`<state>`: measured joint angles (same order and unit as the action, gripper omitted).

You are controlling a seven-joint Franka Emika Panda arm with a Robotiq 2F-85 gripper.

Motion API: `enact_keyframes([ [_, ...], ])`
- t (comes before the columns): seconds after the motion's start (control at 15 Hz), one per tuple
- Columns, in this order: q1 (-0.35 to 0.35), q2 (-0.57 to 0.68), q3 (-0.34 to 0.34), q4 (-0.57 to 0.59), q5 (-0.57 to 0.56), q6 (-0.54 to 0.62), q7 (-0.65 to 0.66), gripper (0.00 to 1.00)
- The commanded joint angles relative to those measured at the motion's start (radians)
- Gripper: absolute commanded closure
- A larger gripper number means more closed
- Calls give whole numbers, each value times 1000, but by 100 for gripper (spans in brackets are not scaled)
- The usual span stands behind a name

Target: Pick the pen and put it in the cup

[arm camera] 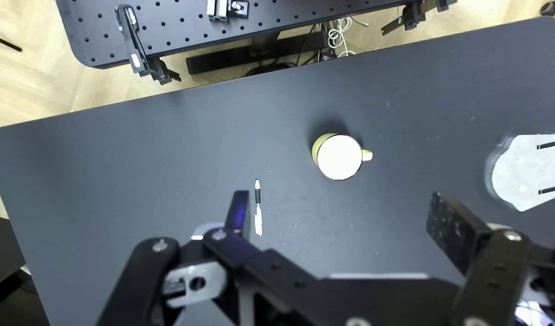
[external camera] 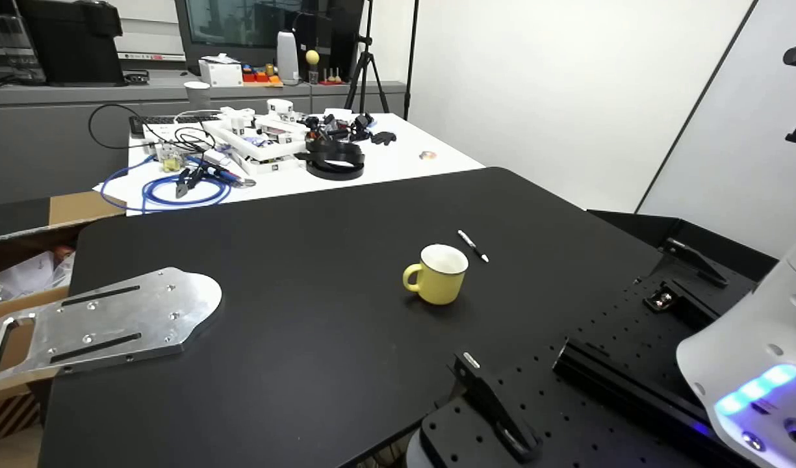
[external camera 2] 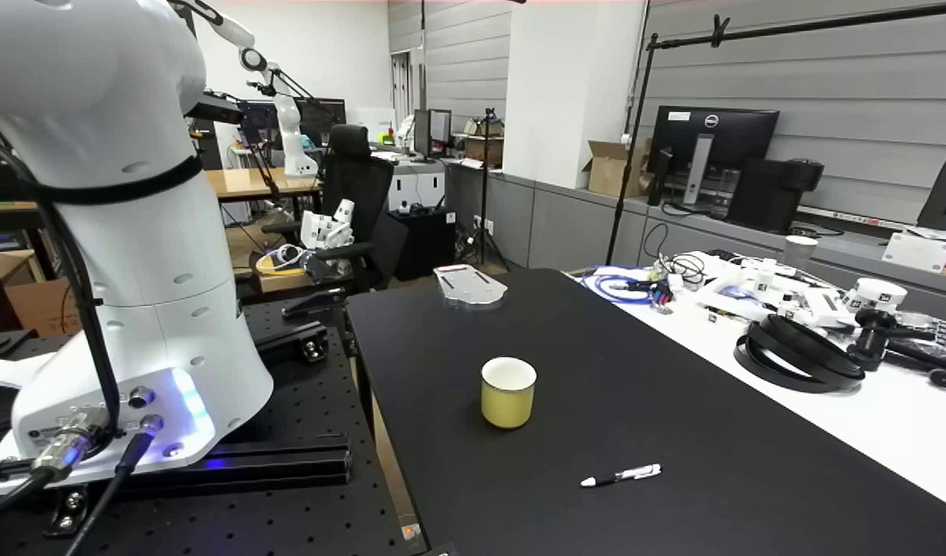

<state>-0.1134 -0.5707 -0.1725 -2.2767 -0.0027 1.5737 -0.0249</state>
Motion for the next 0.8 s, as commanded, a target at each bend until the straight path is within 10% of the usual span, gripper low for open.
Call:
enact_keyframes([
  [0.0,-11,2,8,3,4,-3,-5,0],
  [0.73,-18,28,10,36,-160,314,-79,0],
])
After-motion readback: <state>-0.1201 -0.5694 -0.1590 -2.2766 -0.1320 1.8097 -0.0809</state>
